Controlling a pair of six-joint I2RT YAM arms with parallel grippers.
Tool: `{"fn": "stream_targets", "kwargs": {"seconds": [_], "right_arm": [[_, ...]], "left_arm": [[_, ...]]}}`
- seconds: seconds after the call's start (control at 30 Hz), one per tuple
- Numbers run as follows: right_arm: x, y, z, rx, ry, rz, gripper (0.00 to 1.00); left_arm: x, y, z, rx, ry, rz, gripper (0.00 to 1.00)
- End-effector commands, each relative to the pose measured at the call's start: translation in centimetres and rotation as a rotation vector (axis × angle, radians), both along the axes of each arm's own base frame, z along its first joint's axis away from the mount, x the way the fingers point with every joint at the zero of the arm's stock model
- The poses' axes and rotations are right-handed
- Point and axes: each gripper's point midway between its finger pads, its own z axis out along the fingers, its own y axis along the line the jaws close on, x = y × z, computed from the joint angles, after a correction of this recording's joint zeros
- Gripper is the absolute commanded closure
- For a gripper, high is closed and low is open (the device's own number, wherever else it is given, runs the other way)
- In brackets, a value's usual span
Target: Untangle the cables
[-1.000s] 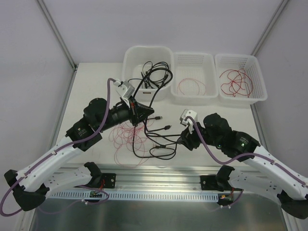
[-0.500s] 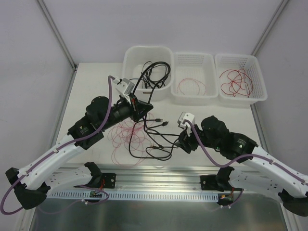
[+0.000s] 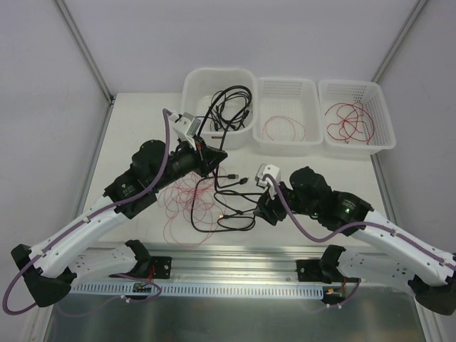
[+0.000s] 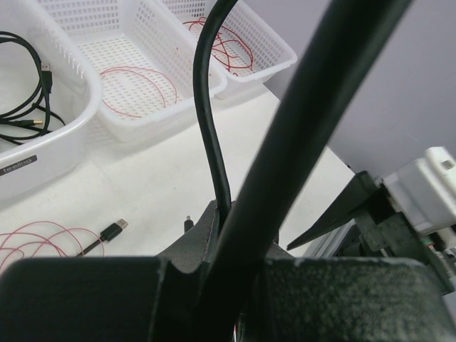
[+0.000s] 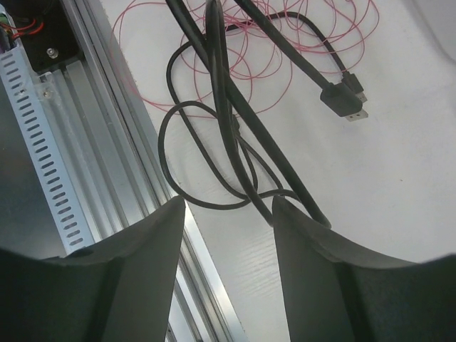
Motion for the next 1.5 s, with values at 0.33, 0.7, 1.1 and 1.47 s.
{"fn": "stream_targets", "kwargs": {"seconds": [0.33, 0.7, 1.1, 1.47], "right_arm": [[2.4, 4.3, -1.7, -0.025, -0.030, 0.062, 0.55], [2.5, 1.4, 4.2, 0.033, -0.135, -0.018, 0.99], [6.5, -12.8, 9.0, 0.084, -0.374, -0.693, 0.99], [7.1, -16.8, 2.5, -0.125, -0.285, -0.905, 0.99]], "left_arm": [[-1.0, 0.0, 5.2, -0.144, -0.046, -0.031, 1.00], [0.9, 2.0, -1.4, -0.022, -0.007, 0.115, 1.00], [2.4, 6.1, -7.8, 0.078, 0.075, 0.303, 1.00], [2.5, 10.2, -2.6, -0.006, -0.032, 0.431, 1.00]]}}
